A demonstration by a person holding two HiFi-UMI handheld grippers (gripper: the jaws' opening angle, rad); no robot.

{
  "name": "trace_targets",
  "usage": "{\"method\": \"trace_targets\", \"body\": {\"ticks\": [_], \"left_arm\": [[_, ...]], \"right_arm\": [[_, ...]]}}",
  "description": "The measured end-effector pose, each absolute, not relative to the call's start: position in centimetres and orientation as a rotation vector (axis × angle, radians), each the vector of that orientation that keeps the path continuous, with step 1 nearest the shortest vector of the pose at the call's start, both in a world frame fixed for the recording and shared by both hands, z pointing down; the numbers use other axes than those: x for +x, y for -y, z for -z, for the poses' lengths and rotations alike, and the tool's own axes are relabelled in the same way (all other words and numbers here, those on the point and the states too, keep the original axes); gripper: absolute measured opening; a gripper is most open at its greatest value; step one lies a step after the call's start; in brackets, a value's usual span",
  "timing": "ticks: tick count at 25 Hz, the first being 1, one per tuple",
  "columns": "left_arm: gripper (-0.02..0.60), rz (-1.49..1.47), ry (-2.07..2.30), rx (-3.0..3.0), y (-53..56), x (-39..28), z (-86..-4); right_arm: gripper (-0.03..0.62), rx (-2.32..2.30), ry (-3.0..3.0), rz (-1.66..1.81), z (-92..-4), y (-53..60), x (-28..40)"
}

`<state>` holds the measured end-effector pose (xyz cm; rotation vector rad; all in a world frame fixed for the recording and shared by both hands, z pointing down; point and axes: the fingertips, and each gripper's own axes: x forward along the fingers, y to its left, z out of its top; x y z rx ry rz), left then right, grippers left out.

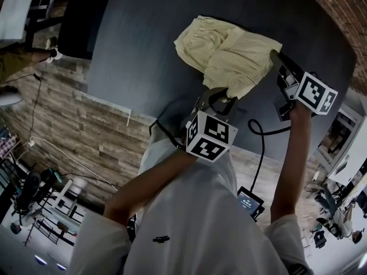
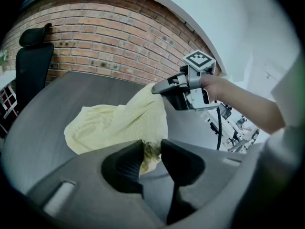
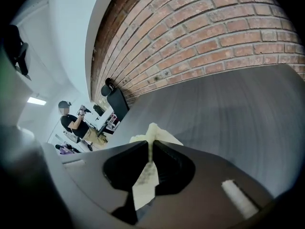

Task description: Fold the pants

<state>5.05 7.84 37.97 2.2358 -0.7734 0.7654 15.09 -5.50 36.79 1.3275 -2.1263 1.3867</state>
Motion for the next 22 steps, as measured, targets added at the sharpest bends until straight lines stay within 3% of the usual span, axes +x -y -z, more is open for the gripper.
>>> {"method": "trace_targets", "body": {"ticks": [22], "left_arm": [[0.121,-0.722,0.938,2.136,-0.9,-6.4,-38.0]], "right_arm": [[0.044,1.228,2.204,-1.389,-36.6,12.8,3.4]]}}
